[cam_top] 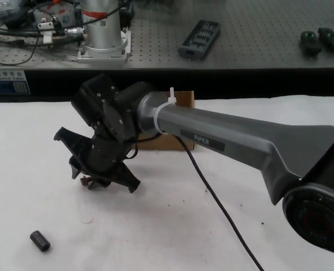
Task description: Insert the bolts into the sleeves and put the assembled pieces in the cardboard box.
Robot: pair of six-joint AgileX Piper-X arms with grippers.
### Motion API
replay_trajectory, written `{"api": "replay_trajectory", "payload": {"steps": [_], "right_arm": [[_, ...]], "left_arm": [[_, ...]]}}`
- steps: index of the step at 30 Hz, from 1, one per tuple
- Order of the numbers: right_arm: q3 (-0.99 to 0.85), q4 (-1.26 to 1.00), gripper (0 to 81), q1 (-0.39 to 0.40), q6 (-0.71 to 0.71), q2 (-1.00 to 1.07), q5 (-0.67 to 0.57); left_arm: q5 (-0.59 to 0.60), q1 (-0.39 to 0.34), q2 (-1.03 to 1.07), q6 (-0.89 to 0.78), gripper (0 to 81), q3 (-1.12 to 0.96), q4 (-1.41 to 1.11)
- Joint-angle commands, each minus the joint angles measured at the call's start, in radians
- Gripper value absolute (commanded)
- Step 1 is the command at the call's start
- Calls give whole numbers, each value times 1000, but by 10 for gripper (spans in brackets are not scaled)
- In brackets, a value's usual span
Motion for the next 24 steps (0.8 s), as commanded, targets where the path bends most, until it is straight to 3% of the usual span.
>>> {"api": "replay_trajectory", "payload": {"steps": [1, 8, 13, 18, 24], "right_arm": [[-1, -23, 295, -10, 56, 3, 33], [-1, -24, 273, -27, 56, 3, 77], [-1, -24, 106, -44, 56, 3, 73], [-1, -17, 6, -46, 38, 3, 44], [-1, 148, 1, -46, -186, 3, -43]], "left_arm": [[-13, 2, -8, 11, 279, -11, -4], [-13, 2, -8, 11, 279, -11, -4], [-13, 2, -8, 11, 279, -11, -4], [-13, 2, -8, 11, 279, -11, -4], [-13, 2, -8, 11, 279, -11, -4]]}}
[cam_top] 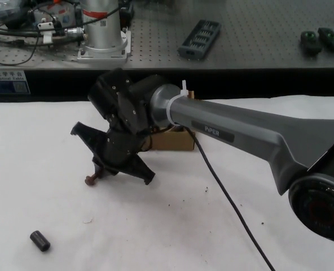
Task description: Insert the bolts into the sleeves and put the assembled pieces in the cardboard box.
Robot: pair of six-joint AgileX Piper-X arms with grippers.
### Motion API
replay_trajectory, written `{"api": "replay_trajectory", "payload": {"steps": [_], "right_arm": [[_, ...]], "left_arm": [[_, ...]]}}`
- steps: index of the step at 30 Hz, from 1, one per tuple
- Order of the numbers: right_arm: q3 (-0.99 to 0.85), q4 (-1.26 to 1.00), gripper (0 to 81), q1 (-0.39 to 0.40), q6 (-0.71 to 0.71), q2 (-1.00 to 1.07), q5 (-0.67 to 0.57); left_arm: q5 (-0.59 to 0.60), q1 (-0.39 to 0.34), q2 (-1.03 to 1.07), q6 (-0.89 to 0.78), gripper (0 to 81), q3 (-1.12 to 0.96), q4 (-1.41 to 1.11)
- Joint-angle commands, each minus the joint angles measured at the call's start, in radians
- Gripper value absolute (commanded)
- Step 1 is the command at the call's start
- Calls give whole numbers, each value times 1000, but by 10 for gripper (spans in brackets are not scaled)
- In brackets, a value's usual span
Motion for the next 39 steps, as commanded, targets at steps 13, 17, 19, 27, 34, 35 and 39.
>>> {"api": "replay_trajectory", "payload": {"steps": [13, 17, 19, 27, 34, 35, 39], "right_arm": [[-1, 207, 1, -20, -459, -62, -60], [-1, 170, 1, -50, -589, -155, 52], [-1, 149, 1, -79, -657, -207, 64], [90, 109, 1, -184, -836, -391, 41], [439, -126, 1, -210, -924, -625, -61], [504, -182, 1, -210, -939, -665, -81], [768, -435, 1, -210, -967, -820, -150]], "left_arm": [[-71, 2, 4, 18, 279, -8, -4], [-111, 2, 101, 101, 292, -8, -4], [-103, 2, 178, 101, 332, -8, -27], [-29, 2, 619, 129, 412, -12, -295], [-28, 2, 971, 284, 412, -121, -313], [-28, 2, 1012, 300, 412, -145, -309], [-32, 2, 1139, 333, 411, -234, -309]]}}
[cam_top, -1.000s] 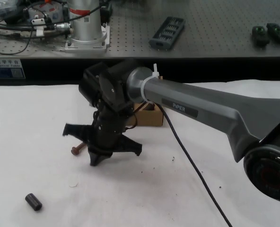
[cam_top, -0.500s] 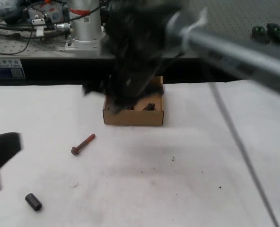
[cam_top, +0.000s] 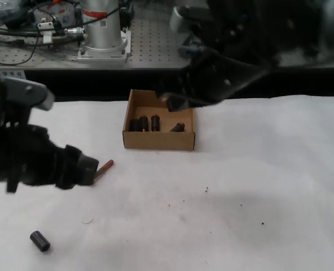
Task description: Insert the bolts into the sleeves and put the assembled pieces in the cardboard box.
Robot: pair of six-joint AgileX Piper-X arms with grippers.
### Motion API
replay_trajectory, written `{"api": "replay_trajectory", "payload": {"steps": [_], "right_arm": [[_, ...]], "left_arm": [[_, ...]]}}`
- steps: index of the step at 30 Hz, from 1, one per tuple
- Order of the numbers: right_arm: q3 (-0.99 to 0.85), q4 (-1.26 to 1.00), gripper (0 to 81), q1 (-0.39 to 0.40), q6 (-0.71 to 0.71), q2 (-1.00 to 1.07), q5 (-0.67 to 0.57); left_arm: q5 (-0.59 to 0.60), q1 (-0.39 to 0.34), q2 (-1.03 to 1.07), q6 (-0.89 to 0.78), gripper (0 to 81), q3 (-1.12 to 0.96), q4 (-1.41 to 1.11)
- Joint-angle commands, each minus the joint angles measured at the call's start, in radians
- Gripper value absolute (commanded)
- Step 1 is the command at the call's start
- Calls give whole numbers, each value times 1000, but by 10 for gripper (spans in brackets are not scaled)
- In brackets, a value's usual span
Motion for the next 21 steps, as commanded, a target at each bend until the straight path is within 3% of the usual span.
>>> {"api": "replay_trajectory", "payload": {"steps": [1, 5, 10, 15, 21], "right_arm": [[98, -133, 1, -1, -25, -74, -54], [314, -290, 1, -1, -1, -167, -54], [488, -329, 1, -1, 58, -252, -96], [569, -327, 1, -1, 81, -346, -174], [598, -327, 1, -1, 81, -460, -179]], "left_arm": [[1, 2, 106, 48, 411, -88, -10], [1, 2, 213, 56, 411, -149, -10], [-52, 2, 341, 100, 411, -236, 11], [-111, 2, 466, 133, 411, -365, 117], [-160, 2, 594, 158, 412, -543, 247]]}}
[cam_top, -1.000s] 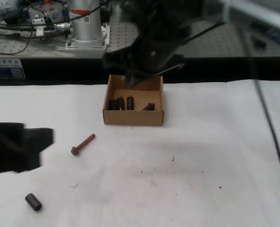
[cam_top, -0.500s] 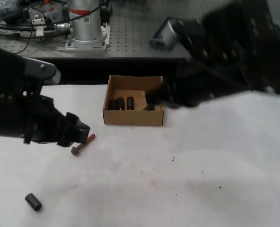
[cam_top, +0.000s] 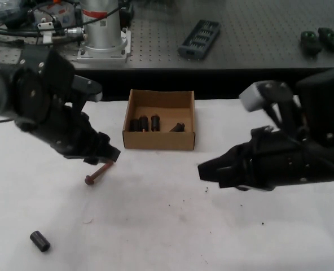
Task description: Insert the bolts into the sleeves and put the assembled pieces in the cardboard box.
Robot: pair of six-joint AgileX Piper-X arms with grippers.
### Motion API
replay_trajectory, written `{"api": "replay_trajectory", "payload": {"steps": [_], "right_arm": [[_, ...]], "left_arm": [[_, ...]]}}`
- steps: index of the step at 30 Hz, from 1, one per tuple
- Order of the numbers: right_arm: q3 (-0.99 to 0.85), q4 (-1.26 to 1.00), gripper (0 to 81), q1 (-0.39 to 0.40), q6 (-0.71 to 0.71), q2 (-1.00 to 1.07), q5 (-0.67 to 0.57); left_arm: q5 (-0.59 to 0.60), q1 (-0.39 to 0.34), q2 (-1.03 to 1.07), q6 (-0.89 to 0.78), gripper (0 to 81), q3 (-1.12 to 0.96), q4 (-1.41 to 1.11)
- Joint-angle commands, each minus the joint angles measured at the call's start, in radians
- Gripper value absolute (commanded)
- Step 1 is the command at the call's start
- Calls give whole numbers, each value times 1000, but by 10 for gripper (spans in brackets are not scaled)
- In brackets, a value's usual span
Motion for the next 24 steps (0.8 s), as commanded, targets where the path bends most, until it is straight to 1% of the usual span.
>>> {"api": "replay_trajectory", "payload": {"steps": [1, 8, 12, 24], "right_arm": [[8, -27, 1, -1, 7, -86, -14], [8, -13, 1, -1, 12, -143, -25], [8, 3, 1, -1, 37, -149, -31], [8, 29, 1, -1, 52, -152, -41]], "left_arm": [[-50, 2, 86, 25, 414, -150, 114], [-48, 2, 177, 33, 414, -242, 147], [-48, 2, 204, 52, 414, -242, 160], [-32, 0, 272, 68, 412, -242, 167]]}}
